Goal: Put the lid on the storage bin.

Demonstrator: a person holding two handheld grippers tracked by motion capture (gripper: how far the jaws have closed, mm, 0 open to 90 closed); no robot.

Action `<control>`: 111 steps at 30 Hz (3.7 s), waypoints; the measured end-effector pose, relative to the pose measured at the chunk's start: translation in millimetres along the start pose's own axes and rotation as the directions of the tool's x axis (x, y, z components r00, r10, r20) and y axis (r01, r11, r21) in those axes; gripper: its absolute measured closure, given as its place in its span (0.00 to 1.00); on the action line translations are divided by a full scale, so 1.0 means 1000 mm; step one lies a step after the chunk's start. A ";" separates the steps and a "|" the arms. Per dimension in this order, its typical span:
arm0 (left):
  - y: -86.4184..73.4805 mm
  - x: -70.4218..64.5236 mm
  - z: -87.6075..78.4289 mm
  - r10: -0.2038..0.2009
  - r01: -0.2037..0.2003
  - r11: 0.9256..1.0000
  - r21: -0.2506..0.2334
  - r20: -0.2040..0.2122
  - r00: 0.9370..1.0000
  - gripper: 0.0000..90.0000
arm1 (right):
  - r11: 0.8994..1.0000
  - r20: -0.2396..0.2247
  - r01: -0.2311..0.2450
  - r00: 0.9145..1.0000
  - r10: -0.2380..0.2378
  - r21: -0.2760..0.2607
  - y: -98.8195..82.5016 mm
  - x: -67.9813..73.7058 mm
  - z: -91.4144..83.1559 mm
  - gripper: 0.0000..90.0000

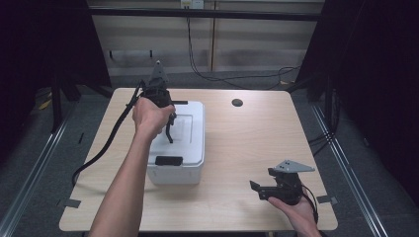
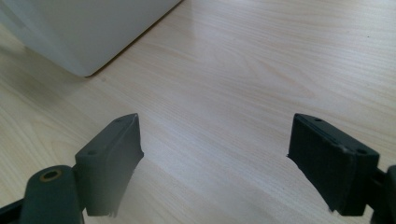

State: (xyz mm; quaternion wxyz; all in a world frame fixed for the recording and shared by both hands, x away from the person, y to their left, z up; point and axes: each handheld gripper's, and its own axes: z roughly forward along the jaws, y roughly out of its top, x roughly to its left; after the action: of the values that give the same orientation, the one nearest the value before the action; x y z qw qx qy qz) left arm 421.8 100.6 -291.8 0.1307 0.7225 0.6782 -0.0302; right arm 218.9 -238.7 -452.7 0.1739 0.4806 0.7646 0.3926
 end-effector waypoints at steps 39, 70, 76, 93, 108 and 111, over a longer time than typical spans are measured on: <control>0.005 0.014 0.003 0.103 -0.103 0.995 0.010 -0.011 0.995 0.70 | 1.000 -0.004 0.001 1.000 -0.001 0.007 0.000 0.000 0.000 0.18; -0.016 0.056 -0.018 0.438 -0.419 0.895 -0.151 0.128 0.890 0.19 | 1.000 0.000 0.002 1.000 -0.002 0.011 0.000 0.000 0.002 0.18; -0.027 0.079 -0.022 0.462 -0.427 0.878 -0.215 0.152 0.873 0.19 | 1.000 0.002 -0.004 1.000 0.004 0.013 0.000 0.000 0.002 0.18; -0.064 0.131 -0.025 0.508 -0.442 0.808 -0.390 0.081 0.857 0.20 | 1.000 0.006 -0.011 1.000 0.011 0.010 0.000 0.000 0.002 0.18; -0.101 0.170 -0.004 0.505 -0.416 0.799 -0.435 0.109 0.856 0.23 | 1.000 0.004 -0.013 1.000 0.013 0.010 0.000 -0.001 0.001 0.19; -0.109 0.176 -0.001 0.496 -0.388 0.802 -0.455 0.145 0.856 0.22 | 1.000 0.004 -0.014 1.000 0.014 0.010 -0.001 -0.001 0.001 0.19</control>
State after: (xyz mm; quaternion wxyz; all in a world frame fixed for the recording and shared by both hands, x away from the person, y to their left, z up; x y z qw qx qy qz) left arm 327.8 276.9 -346.3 0.3694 0.8074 0.4572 0.0508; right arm 219.5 -239.0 -453.7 0.1702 0.4876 0.7629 0.3890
